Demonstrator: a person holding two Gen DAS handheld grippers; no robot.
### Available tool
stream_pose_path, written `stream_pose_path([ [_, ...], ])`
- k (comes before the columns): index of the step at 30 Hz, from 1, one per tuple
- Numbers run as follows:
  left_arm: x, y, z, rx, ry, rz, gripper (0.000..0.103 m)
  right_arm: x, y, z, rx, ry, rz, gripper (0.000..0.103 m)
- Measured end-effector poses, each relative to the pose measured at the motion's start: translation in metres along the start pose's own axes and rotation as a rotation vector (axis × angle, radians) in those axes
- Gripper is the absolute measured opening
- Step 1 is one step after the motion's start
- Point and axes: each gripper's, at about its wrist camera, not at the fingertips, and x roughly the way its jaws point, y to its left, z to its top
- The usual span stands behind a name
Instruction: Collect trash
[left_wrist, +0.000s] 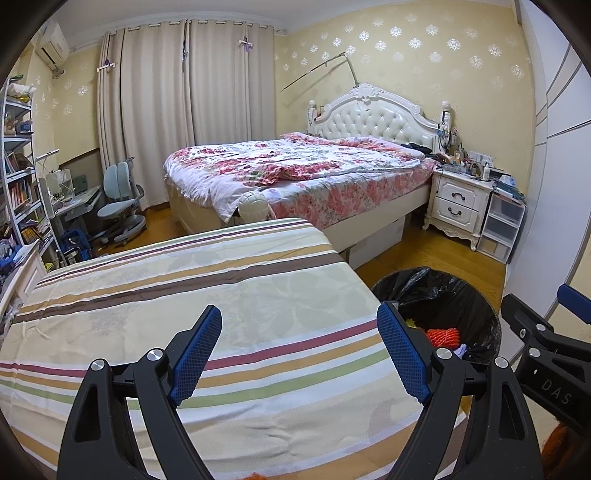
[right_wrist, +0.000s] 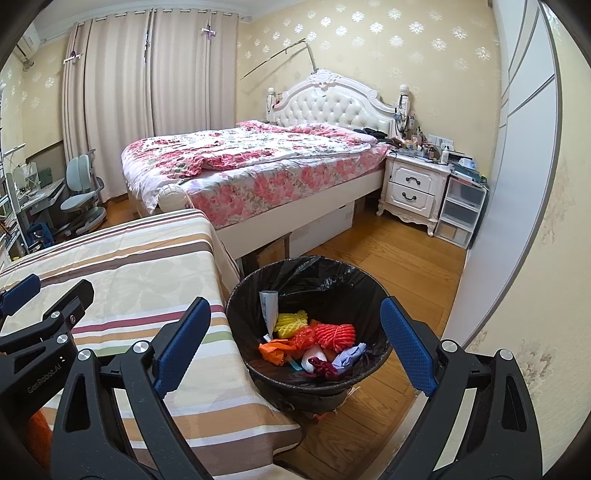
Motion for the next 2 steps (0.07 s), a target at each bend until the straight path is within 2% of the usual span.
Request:
stream_pose_path([
  [2,0.0017,0.0052,-0.0008,-0.010,0.011,0.005,0.083,0.0010,0.0020,0.0002,-0.004,0.002,0.004,0.091],
])
